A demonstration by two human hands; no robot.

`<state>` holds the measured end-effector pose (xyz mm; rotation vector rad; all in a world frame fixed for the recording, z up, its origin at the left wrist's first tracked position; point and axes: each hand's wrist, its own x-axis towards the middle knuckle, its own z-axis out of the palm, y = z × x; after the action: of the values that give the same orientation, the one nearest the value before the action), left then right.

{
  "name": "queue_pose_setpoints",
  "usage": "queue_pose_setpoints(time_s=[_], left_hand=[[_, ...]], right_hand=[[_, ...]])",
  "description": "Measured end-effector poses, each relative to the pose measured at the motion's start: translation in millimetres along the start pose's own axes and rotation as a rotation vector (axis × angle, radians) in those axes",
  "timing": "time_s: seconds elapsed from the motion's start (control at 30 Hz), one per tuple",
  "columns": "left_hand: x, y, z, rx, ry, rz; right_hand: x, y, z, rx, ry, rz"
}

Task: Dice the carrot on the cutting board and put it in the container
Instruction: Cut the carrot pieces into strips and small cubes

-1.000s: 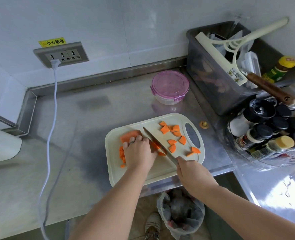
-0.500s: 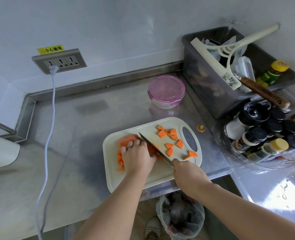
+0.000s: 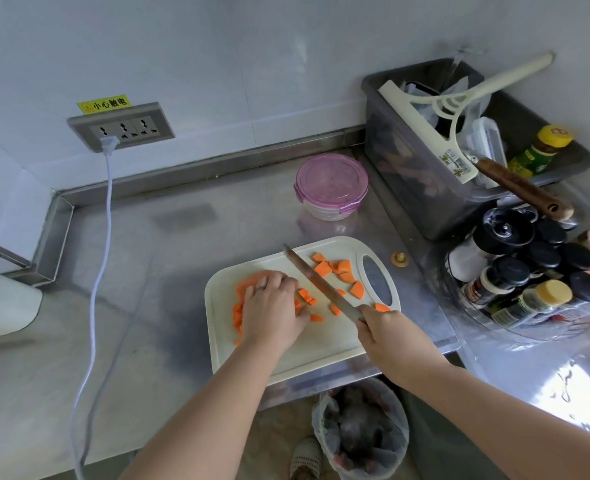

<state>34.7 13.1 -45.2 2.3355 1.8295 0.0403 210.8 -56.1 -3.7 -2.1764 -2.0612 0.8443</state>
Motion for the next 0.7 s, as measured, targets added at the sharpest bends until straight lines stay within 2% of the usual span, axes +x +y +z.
queue_pose_setpoints(time_s=[0.13, 0.47, 0.57, 0.7], left_hand=[[14, 10, 3, -0.031, -0.095, 0.19], [11, -10, -10, 0.111, -0.222, 0.331], [6, -13, -13, 0.119, -0.205, 0.338], [11, 1, -14, 0.077, -0.209, 0.435]], right_hand=[[1, 7, -7, 0.046, 0.048, 0.035], [1, 2, -5, 0.077, 0.007, 0.03], [3, 1, -5, 0.087, -0.007, 0.034], [3, 2, -6, 0.091, -0.015, 0.046]])
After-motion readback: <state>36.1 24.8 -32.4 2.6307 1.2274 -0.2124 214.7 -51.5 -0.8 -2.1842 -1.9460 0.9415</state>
